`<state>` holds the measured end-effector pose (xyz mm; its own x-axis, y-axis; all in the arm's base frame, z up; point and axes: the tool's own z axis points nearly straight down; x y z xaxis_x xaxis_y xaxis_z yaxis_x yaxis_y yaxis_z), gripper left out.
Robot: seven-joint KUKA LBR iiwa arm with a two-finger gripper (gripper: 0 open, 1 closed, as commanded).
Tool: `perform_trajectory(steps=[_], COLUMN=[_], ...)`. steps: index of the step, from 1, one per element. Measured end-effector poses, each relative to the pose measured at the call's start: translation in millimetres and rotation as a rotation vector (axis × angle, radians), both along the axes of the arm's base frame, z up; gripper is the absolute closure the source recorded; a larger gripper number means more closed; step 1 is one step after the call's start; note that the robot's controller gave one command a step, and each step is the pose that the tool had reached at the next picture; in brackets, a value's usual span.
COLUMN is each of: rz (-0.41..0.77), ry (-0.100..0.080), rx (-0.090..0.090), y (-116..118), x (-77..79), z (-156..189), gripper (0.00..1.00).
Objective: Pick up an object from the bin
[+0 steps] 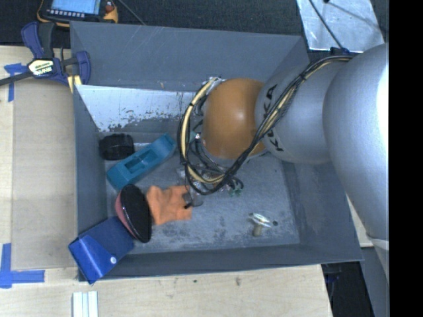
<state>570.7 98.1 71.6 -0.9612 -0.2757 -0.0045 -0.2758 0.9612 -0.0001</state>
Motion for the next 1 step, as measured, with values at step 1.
perform_trajectory(steps=[1], rz=[0.000], ry=[0.000], rx=[0.000], y=[0.0], x=[0.0], z=[0.0], gripper=[1.00])
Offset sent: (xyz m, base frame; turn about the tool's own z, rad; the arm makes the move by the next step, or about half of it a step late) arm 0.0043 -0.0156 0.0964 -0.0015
